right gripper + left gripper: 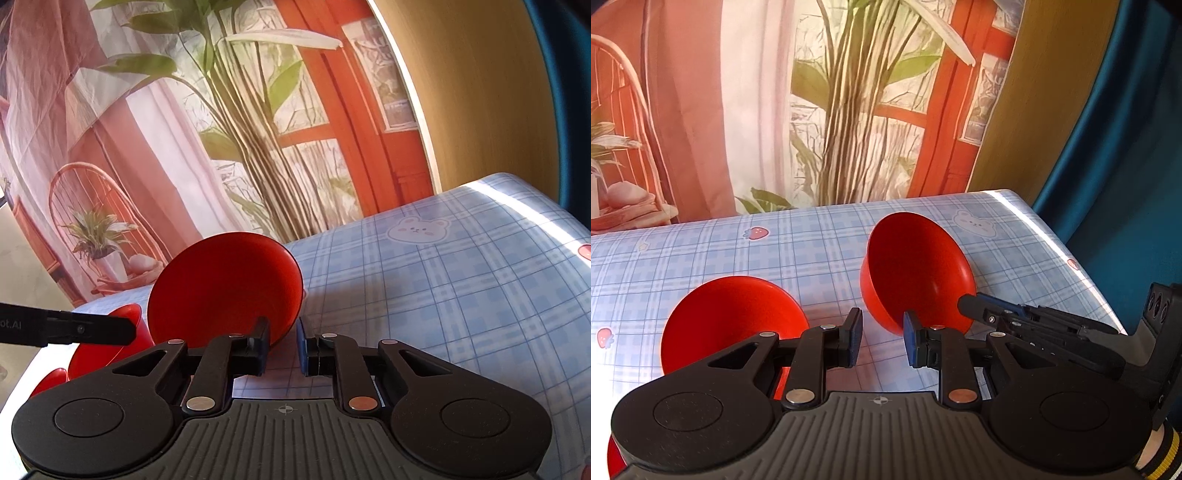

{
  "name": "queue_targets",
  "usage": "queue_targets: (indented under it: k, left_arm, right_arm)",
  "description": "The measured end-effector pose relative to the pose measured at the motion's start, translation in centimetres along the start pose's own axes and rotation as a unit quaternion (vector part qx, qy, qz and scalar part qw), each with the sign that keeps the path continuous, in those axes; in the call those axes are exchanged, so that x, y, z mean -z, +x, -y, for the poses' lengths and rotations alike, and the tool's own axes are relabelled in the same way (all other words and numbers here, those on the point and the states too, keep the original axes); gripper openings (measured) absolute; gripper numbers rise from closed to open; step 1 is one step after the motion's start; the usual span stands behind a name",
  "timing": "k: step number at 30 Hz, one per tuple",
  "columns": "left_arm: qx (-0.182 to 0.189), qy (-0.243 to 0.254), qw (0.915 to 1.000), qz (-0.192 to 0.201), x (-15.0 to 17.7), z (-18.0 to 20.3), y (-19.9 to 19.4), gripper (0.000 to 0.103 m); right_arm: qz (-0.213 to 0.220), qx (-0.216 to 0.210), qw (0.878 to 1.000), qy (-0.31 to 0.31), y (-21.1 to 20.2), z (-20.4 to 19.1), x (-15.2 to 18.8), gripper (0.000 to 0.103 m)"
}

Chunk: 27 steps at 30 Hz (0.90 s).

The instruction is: Organize plates and bowls

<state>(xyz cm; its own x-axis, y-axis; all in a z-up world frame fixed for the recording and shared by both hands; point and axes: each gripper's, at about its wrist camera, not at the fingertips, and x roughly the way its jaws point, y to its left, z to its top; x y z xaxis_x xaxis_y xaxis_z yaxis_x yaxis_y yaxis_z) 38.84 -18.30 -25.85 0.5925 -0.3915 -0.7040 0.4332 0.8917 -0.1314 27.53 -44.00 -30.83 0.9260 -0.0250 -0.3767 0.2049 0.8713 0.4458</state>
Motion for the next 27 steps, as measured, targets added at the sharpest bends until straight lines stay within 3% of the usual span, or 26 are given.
queue_targets:
  k: [11, 15, 23, 27]
  left_arm:
    - [-0.029, 0.020, 0.9994, 0.008, -0.3, 0.3, 1.6, 0.025]
    - [-0.047, 0.030, 0.9982, 0.023, -0.1, 0.5, 1.4, 0.010]
    - [-0.050, 0.034, 0.9981, 0.011, 0.4, 1.1, 0.7, 0.009]
    - [-0.035, 0.039, 0.9983, 0.024, 0.8, 1.3, -1.1, 0.010]
  right_arm:
    - [-0.009, -0.003, 1.000, -0.027, 0.2, -0.9, 0.6, 0.010]
    - [-0.011, -0.001, 1.000, -0.028, 0.3, -1.1, 0.8, 0.010]
    - [0.023, 0.013, 0.999, -0.044, -0.9, -1.8, 1.1, 0.010]
    - [0.029, 0.005, 0.999, -0.031, -1.9, -1.7, 1.0, 0.010]
